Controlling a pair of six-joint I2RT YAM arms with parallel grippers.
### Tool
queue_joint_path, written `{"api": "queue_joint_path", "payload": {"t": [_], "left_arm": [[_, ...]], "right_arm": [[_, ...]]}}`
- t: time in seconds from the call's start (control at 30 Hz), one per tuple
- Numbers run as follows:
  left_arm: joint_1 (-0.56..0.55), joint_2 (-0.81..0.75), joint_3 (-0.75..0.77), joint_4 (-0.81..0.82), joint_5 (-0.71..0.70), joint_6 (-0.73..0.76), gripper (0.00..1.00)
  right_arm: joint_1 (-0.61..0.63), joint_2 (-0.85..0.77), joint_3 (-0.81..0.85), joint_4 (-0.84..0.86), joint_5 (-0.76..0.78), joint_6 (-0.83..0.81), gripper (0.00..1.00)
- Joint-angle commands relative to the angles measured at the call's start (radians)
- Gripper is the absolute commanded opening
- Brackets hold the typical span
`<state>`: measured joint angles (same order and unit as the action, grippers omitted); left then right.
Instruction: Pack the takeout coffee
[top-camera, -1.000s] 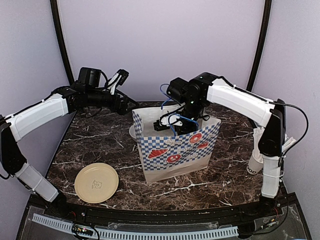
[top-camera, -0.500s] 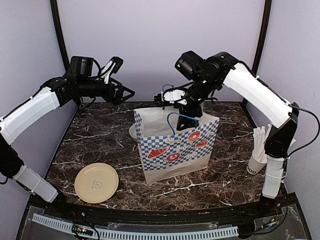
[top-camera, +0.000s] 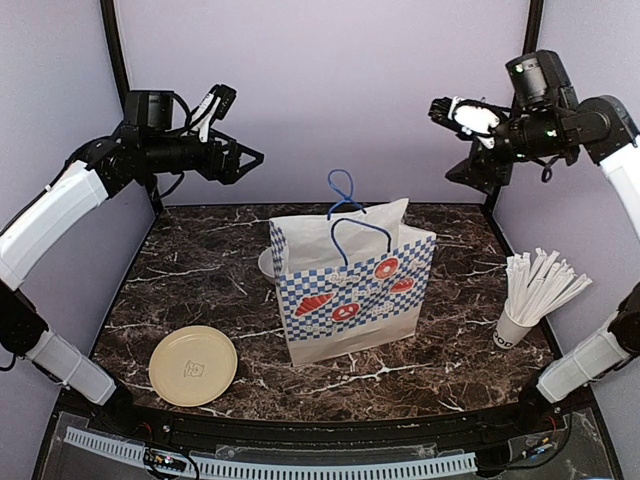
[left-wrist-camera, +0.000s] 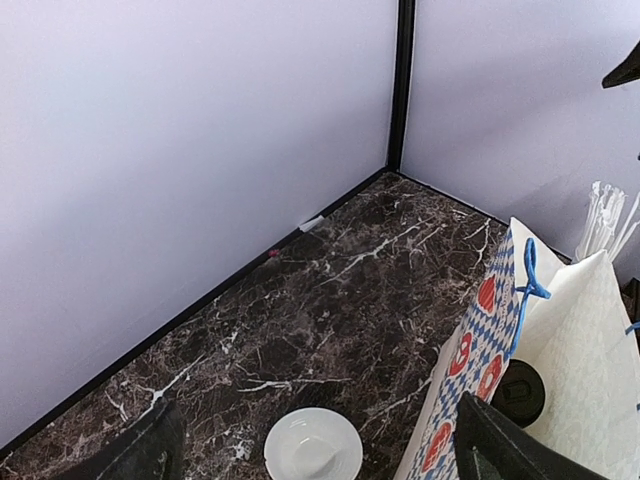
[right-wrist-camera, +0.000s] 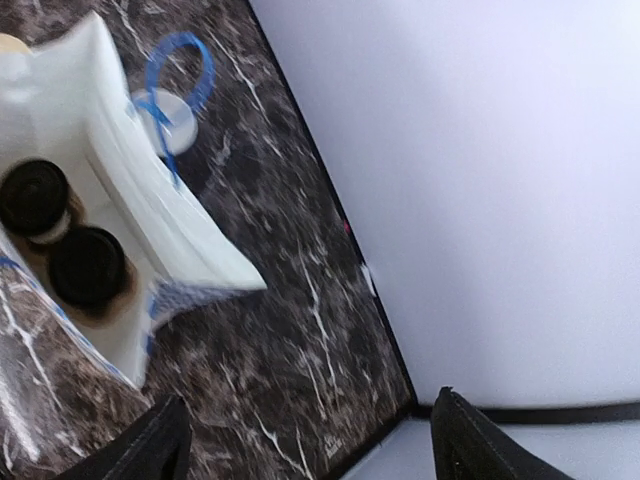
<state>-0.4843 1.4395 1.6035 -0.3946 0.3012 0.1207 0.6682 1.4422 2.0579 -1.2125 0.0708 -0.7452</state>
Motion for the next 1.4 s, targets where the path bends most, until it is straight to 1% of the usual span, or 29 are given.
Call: {"api": "queue_joint_path", "payload": {"t": [0.0,0.1,0.27,0.37,0.43,0.5,0.53,0.7,0.77,0.83,0.87,0.93,0.97,1.0,1.07,1.17,1.23,1.37], "left_arm": [[0.006,-0.020,-0.018,0.035,-0.022,-0.025,0.95],[0.006,-0.037,-0.052,0.075,-0.034,-0.022,0.95],[0.006,-0.046,-0.075,0.086,-0.034,-0.014,0.95],[0.006,-0.048,-0.092,0.093,-0.015,-0.011,0.95],[0.006,-0.052,-0.106,0.105,-0.005,-0.008,0.95],[0.006,-0.053,-0.116,0.115,0.005,-0.005,0.95],[0.006,-0.053,-0.120,0.120,0.008,-0.001,0.95],[0.006,-0.069,-0.164,0.140,0.013,0.011,0.95],[0.007,-0.080,-0.183,0.147,0.021,0.013,0.95],[0.006,-0.094,-0.200,0.154,0.028,0.009,0.95],[0.006,-0.099,-0.206,0.160,0.031,0.009,0.95],[0.006,-0.114,-0.223,0.173,0.033,0.006,0.95],[0.006,-0.121,-0.233,0.176,0.033,0.006,0.95],[0.006,-0.124,-0.242,0.182,0.036,0.006,0.95],[0.006,-0.133,-0.256,0.189,0.046,0.000,0.95],[0.006,-0.142,-0.272,0.205,0.068,-0.014,0.95],[0.006,-0.146,-0.276,0.207,0.073,-0.016,0.95],[0.006,-0.162,-0.288,0.216,0.075,-0.021,0.95]], "right_arm": [[-0.301,-0.087,-0.162,0.024,-0.044,0.111,0.77],[-0.433,-0.151,-0.262,-0.035,-0.096,0.104,0.67],[-0.599,-0.253,-0.445,-0.083,-0.157,0.101,0.45],[-0.724,-0.284,-0.494,-0.078,-0.193,0.121,0.42],[-0.785,-0.286,-0.511,-0.080,-0.201,0.143,0.38],[-0.822,-0.282,-0.519,-0.103,-0.207,0.147,0.35],[-0.828,-0.282,-0.521,-0.119,-0.210,0.145,0.32],[-0.835,-0.317,-0.560,-0.124,-0.207,0.158,0.30],[-0.835,-0.332,-0.594,-0.135,-0.221,0.159,0.26],[-0.837,-0.359,-0.613,-0.166,-0.273,0.138,0.27],[-0.836,-0.381,-0.617,-0.184,-0.306,0.126,0.31],[-0.836,-0.416,-0.621,-0.209,-0.351,0.105,0.45],[-0.835,-0.443,-0.625,-0.209,-0.362,0.094,0.50],[-0.835,-0.472,-0.633,-0.208,-0.367,0.075,0.55],[-0.835,-0.508,-0.672,-0.208,-0.348,0.042,0.59],[-0.834,-0.526,-0.747,-0.207,-0.288,0.008,0.60],[-0.834,-0.520,-0.775,-0.205,-0.281,-0.004,0.56],[-0.834,-0.472,-0.758,-0.191,-0.317,0.027,0.47]]}}
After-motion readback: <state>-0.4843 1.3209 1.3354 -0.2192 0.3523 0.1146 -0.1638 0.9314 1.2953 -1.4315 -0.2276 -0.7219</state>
